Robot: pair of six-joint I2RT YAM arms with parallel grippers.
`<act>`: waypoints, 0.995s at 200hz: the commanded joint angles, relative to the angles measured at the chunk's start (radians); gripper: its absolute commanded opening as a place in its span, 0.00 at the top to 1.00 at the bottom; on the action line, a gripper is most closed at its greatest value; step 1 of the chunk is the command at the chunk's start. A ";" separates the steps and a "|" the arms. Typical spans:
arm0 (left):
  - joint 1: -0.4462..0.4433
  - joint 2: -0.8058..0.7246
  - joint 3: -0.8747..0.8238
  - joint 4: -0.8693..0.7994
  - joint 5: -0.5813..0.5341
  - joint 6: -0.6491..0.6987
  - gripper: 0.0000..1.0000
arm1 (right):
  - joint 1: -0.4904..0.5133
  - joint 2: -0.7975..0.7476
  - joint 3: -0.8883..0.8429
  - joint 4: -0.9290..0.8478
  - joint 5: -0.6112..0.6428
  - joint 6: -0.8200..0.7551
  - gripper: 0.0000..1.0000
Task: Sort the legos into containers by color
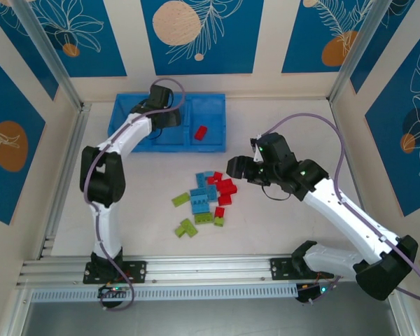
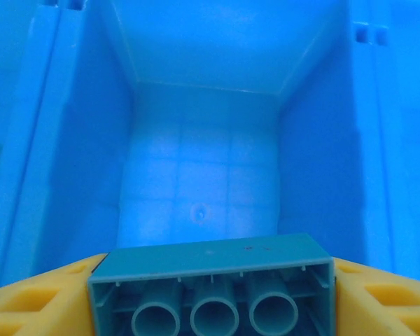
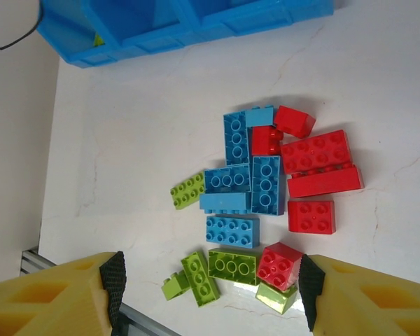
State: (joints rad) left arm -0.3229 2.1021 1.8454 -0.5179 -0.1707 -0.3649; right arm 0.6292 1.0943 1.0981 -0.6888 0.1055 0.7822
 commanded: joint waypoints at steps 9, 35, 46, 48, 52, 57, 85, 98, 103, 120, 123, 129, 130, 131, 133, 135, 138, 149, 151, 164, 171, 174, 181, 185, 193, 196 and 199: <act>0.007 0.058 0.172 -0.132 0.068 0.032 0.13 | 0.006 -0.045 -0.021 -0.023 0.028 0.018 0.31; 0.005 -0.023 0.110 -0.100 0.080 0.016 0.12 | 0.007 -0.054 -0.066 -0.029 0.106 0.001 0.31; 0.005 -0.095 0.037 -0.065 0.098 0.004 0.12 | 0.007 -0.040 -0.084 -0.042 0.162 -0.002 0.31; 0.005 -0.113 0.020 -0.057 0.102 0.001 0.11 | 0.007 -0.037 -0.087 -0.043 0.169 -0.003 0.31; 0.004 -0.148 -0.012 -0.041 0.113 -0.005 0.12 | 0.007 -0.031 -0.093 -0.047 0.179 -0.006 0.31; 0.001 -0.193 -0.054 -0.021 0.129 -0.010 0.12 | 0.007 -0.021 -0.101 -0.044 0.186 -0.009 0.31; -0.046 -0.468 -0.242 0.013 0.201 0.009 0.11 | 0.001 0.073 -0.132 0.005 0.129 0.005 0.31; -0.097 -0.594 -0.311 -0.003 0.228 0.071 0.11 | 0.001 0.146 -0.121 0.020 0.091 0.031 0.29; -0.121 -0.639 -0.337 -0.011 0.241 0.108 0.11 | 0.002 0.177 -0.115 0.024 0.081 0.052 0.27; -0.216 -0.785 -0.419 -0.056 0.286 0.286 0.09 | 0.001 0.287 -0.085 0.030 0.061 0.134 0.21; -0.231 -0.807 -0.433 -0.066 0.295 0.319 0.09 | 0.003 0.302 -0.080 0.033 0.058 0.142 0.21; -0.262 -0.846 -0.460 -0.093 0.306 0.387 0.08 | 0.004 0.339 -0.070 0.045 0.048 0.143 0.20; -0.267 -0.850 -0.465 -0.096 0.306 0.397 0.08 | 0.005 0.347 -0.068 0.046 0.046 0.140 0.20; -0.271 -0.858 -0.468 -0.101 0.305 0.405 0.07 | 0.005 0.351 -0.065 0.050 0.044 0.138 0.20; -0.281 -0.868 -0.477 -0.109 0.304 0.424 0.07 | 0.008 0.365 -0.062 0.057 0.039 0.128 0.20; -0.291 -0.879 -0.484 -0.117 0.301 0.438 0.06 | 0.010 0.376 -0.060 0.065 0.031 0.114 0.20; -0.302 -0.892 -0.494 -0.131 0.292 0.457 0.06 | 0.012 0.392 -0.056 0.078 0.026 0.088 0.19; -0.328 -0.931 -0.512 -0.197 0.293 0.509 0.03 | 0.033 0.442 -0.033 0.096 0.063 -0.026 0.13; -0.329 -0.937 -0.515 -0.208 0.297 0.516 0.03 | 0.038 0.452 -0.030 0.094 0.073 -0.052 0.12; -0.331 -0.975 -0.549 -0.254 0.334 0.565 0.00 | 0.060 0.497 -0.013 0.096 0.114 -0.209 0.07; -0.333 -0.998 -0.578 -0.263 0.356 0.604 0.00 | 0.063 0.513 -0.013 0.097 0.147 -0.251 0.06; -0.334 -1.006 -0.593 -0.263 0.363 0.621 0.00 | 0.060 0.519 -0.013 0.096 0.157 -0.263 0.06; -0.333 -1.032 -0.630 -0.257 0.382 0.661 0.00 | 0.052 0.530 -0.016 0.100 0.153 -0.302 0.06; -0.332 -1.045 -0.651 -0.250 0.392 0.682 0.00 | 0.046 0.536 -0.019 0.107 0.138 -0.320 0.06; -0.334 -1.071 -0.700 -0.220 0.404 0.712 0.00 | 0.033 0.548 -0.021 0.115 0.115 -0.341 0.06; -0.332 -1.081 -0.718 -0.205 0.406 0.715 0.00 | 0.029 0.554 -0.021 0.116 0.109 -0.344 0.07; -0.333 -1.089 -0.736 -0.190 0.408 0.719 0.00 | 0.025 0.559 -0.019 0.117 0.101 -0.348 0.08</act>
State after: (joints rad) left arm -0.6533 1.0653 1.2259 -0.6895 0.1627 0.1886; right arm 0.6830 1.6249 1.0546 -0.5892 0.2096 0.5922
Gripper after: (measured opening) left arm 0.998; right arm 0.937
